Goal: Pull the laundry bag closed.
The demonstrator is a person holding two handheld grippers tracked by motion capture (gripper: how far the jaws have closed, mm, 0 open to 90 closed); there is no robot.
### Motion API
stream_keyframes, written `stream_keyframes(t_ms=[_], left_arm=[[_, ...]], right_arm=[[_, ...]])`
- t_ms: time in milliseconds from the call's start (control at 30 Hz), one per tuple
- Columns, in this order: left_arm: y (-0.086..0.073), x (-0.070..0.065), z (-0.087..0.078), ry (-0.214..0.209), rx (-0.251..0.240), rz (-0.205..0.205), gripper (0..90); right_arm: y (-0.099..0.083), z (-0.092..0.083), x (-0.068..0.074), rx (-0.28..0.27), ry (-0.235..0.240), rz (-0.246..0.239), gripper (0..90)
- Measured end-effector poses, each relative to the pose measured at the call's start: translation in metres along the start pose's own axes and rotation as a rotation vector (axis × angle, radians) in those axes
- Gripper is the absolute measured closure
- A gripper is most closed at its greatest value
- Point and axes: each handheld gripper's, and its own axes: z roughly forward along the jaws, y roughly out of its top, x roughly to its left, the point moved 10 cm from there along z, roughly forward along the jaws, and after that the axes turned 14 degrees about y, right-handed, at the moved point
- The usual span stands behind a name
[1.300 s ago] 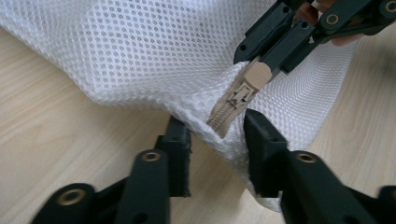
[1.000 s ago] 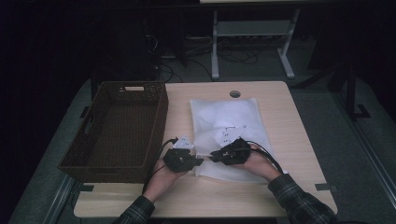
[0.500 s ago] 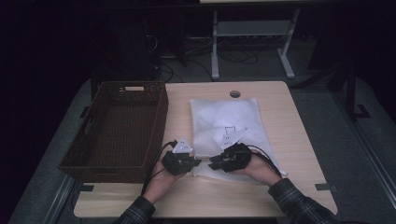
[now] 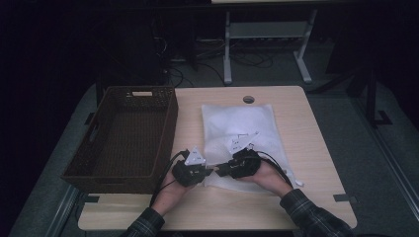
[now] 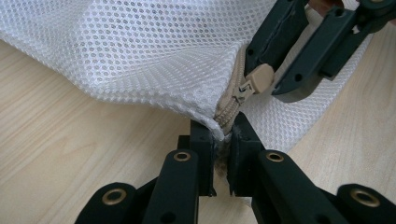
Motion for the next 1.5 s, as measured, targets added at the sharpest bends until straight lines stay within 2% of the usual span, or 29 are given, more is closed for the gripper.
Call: stream_keyframes(t_ms=[233, 400, 567, 1033, 1100, 1500], left_arm=[[0.000, -0.001, 0.000, 0.001, 0.000, 0.005, 82.4], [0.000, -0.001, 0.000, -0.003, -0.002, -0.003, 82.4], [0.000, -0.001, -0.001, -0.024, -0.007, -0.030, 82.2], [0.000, 0.001, 0.001, -0.008, 0.009, -0.074, 83.3], [0.000, 0.003, 0.000, -0.009, 0.005, -0.096, 83.4], [-0.002, 0.004, 0.000, -0.011, 0.012, -0.109, 83.5]], right_arm=[[0.003, 0.006, 0.002, 0.006, 0.004, -0.020, 82.8], [0.004, 0.006, 0.001, 0.011, -0.018, -0.036, 85.8], [0.003, 0.006, 0.000, 0.026, -0.055, -0.052, 86.6], [0.000, 0.008, -0.007, 0.035, -0.110, -0.032, 86.9], [-0.002, 0.007, -0.010, 0.033, -0.128, -0.023, 87.0], [-0.007, 0.006, -0.013, 0.043, -0.149, -0.016, 86.9]])
